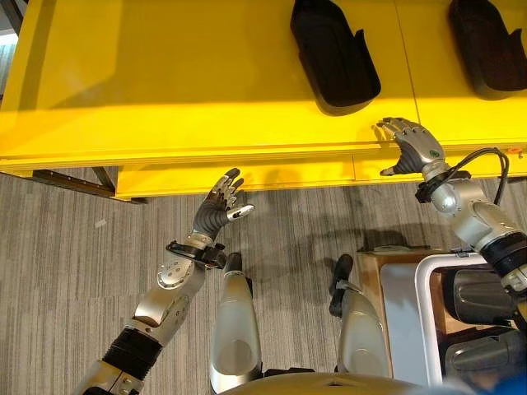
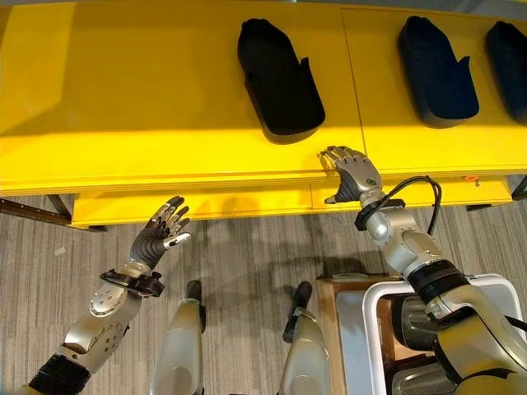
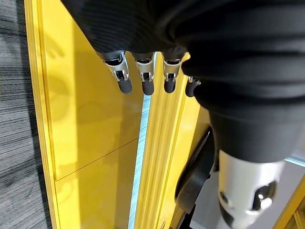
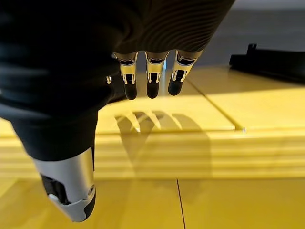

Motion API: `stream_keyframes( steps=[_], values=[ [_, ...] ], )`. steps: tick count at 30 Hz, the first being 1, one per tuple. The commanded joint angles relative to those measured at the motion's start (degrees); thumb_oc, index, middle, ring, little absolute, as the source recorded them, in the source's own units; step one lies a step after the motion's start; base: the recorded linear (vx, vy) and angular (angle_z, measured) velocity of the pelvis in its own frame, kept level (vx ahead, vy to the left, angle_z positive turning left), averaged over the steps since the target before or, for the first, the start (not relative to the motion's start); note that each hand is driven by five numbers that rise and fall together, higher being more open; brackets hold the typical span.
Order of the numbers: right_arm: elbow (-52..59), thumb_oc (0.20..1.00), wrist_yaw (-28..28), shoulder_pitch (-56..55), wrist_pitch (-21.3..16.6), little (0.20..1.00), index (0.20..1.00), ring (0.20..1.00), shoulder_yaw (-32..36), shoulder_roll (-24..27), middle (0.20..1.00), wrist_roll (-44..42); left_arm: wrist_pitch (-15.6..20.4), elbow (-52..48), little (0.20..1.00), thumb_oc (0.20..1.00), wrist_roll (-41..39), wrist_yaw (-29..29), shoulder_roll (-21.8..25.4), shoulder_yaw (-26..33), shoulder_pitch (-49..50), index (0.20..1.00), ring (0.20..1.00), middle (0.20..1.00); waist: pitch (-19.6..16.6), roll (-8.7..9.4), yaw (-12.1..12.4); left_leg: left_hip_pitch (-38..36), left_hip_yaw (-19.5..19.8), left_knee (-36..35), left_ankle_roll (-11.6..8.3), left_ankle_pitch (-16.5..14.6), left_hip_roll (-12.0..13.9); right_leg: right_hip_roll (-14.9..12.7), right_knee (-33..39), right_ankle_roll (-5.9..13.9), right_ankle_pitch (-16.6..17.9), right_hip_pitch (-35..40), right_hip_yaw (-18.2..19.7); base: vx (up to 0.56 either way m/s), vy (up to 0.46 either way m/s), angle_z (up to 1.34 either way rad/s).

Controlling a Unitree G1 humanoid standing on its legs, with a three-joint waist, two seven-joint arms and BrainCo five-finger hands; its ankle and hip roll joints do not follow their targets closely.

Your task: Move parts from the plastic box to the shelf.

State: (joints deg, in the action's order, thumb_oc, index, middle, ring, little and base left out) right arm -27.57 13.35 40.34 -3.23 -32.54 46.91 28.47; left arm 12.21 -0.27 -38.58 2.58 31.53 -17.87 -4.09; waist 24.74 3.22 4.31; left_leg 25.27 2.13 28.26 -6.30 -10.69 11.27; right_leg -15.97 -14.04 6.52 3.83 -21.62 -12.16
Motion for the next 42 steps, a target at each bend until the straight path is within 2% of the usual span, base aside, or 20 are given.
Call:
stream_keyframes(
  steps=[1,19,42],
  values=[
    [-2.6,1.0,0.3,5.4,0.3,1.0,1.0,1.0,-1.2,-0.7,1.0,0.8,3.5,-2.4,1.0,1.0,2.7,0.0,-0.6,0.3,0.1,1.0,1.0,1.0,-1.0,0.88,0.7,0.9,1.1,-2.5,0.5,6.1,-0.4,-2.0,-13.8,1.37,-8.5,1.8,2.3,0.0,0.0,0.0],
    [-8.4,1.0,0.0,12.8,0.8,1.0,1.0,1.0,-7.2,-3.5,1.0,0.2,3.9,-2.5,1.0,1.0,3.1,1.1,-0.6,0.4,-0.5,1.0,1.0,1.0,0.1,0.79,1.9,1.4,1.4,-1.7,0.71,5.5,-0.5,-2.1,-14.8,1.38,-9.0,1.5,2.1,0.0,-0.001,0.01],
    [-8.3,1.0,0.1,18.3,0.8,1.0,1.0,1.0,-9.1,-6.0,1.0,-1.7,4.5,-2.6,1.0,1.0,2.6,1.9,-0.7,1.0,-0.8,1.0,1.0,1.0,0.1,0.61,3.0,2.3,1.5,-0.7,1.12,4.8,-1.1,-2.6,-15.5,1.42,-9.1,1.1,2.1,0.0,0.0,0.0]
  ],
)
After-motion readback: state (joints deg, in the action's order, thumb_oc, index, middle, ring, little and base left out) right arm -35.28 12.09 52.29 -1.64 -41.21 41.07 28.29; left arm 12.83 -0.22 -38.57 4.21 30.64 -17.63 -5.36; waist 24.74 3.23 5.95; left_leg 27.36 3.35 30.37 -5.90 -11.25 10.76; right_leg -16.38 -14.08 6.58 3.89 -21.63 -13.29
